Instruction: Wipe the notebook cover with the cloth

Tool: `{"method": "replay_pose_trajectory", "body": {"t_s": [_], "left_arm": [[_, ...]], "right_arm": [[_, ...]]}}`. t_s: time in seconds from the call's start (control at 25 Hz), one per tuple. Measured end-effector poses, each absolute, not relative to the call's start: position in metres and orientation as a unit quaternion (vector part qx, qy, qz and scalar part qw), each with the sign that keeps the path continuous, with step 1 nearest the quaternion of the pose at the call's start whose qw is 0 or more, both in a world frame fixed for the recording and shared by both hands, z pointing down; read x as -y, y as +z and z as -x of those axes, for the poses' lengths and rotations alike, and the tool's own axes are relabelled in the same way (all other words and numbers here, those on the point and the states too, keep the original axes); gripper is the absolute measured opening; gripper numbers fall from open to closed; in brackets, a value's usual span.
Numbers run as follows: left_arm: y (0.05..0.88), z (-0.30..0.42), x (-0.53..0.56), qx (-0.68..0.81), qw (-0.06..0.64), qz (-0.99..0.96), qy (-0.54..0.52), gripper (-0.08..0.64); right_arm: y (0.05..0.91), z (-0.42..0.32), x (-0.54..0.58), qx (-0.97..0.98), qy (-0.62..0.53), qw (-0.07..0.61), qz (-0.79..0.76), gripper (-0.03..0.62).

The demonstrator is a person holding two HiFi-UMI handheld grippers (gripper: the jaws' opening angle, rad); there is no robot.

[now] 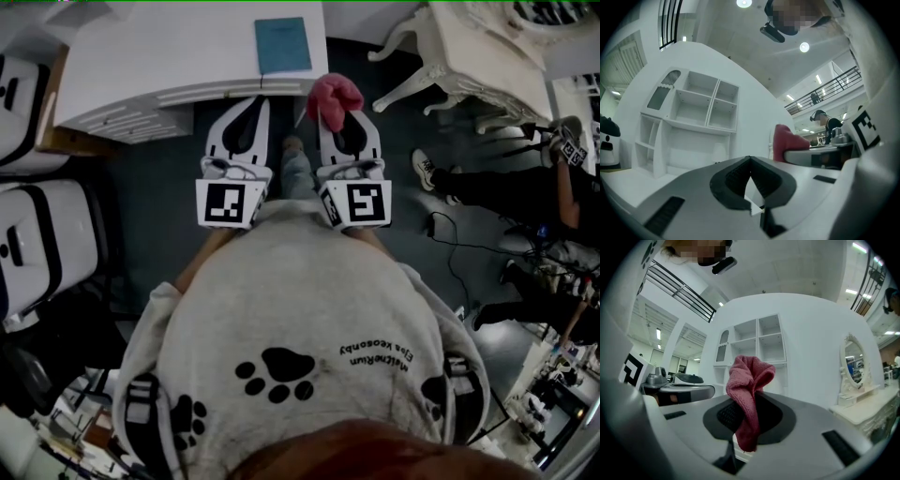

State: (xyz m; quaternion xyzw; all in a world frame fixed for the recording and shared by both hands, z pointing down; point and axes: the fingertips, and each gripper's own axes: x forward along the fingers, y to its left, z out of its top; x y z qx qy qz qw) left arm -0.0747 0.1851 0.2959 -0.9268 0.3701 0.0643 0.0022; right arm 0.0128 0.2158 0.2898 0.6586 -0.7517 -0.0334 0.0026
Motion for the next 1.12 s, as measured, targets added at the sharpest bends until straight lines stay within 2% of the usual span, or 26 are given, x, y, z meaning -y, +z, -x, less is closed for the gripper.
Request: {"method": "replay_pose_trajectory", "body": {"t_s": [1.12], "left_arm": [[0.312,-0.028,0.072,-0.472,-0.003,0.881,0.030,0.012]], "right_arm": [[0.316,-0.126,0.066,0.822,0.006,0.020,-0.569,0.063]]}}
